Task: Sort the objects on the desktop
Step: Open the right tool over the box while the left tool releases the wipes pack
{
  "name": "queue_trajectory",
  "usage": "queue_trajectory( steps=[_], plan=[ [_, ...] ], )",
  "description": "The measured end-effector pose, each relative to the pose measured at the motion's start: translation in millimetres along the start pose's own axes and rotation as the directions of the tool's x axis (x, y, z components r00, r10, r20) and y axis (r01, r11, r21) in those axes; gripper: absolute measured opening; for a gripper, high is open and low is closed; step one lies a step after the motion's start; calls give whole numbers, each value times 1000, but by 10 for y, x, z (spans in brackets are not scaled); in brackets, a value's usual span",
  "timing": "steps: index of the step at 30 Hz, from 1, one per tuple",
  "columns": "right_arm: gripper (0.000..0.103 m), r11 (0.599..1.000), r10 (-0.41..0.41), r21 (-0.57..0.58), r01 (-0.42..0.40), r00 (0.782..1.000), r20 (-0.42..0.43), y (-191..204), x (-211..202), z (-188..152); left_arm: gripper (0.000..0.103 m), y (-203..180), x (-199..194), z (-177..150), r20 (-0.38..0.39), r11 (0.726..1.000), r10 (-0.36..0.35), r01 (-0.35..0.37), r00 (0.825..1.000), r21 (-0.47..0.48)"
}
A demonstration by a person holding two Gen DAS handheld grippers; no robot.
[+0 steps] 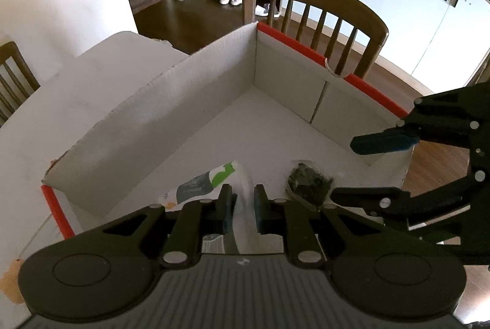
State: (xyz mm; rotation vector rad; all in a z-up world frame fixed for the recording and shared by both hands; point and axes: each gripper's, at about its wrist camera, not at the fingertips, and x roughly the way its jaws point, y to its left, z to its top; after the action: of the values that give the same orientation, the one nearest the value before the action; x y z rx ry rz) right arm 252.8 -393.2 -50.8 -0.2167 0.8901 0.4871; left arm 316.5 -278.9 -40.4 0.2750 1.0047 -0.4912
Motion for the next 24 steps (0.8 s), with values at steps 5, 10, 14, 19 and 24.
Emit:
queue_trajectory(
  steps=[5, 10, 14, 19, 24],
  plan=[
    [59, 1000, 6, -13, -5, 999, 32, 34, -131, -3, 25, -22, -103, -11, 17, 1000, -4, 4, 1000, 0],
    [66, 1000, 14, -27, -12, 998, 60, 105, -238, 21, 46, -55, -252, -40, 50, 1000, -1, 1, 999, 7],
    [72, 999, 14, -30, -11, 997, 78, 149, -323, 29, 68, -92, -376, -67, 87, 1000, 6, -7, 996, 15],
    [76, 999, 16, -29, -13, 995, 97, 199, -438, 15, 68, -72, -521, -123, 111, 1000, 5, -5, 994, 4],
    [81, 1000, 13, -25, -10, 994, 110, 270, -531, 3, 68, -50, -676, -213, 125, 1000, 6, -6, 992, -5]
  ],
)
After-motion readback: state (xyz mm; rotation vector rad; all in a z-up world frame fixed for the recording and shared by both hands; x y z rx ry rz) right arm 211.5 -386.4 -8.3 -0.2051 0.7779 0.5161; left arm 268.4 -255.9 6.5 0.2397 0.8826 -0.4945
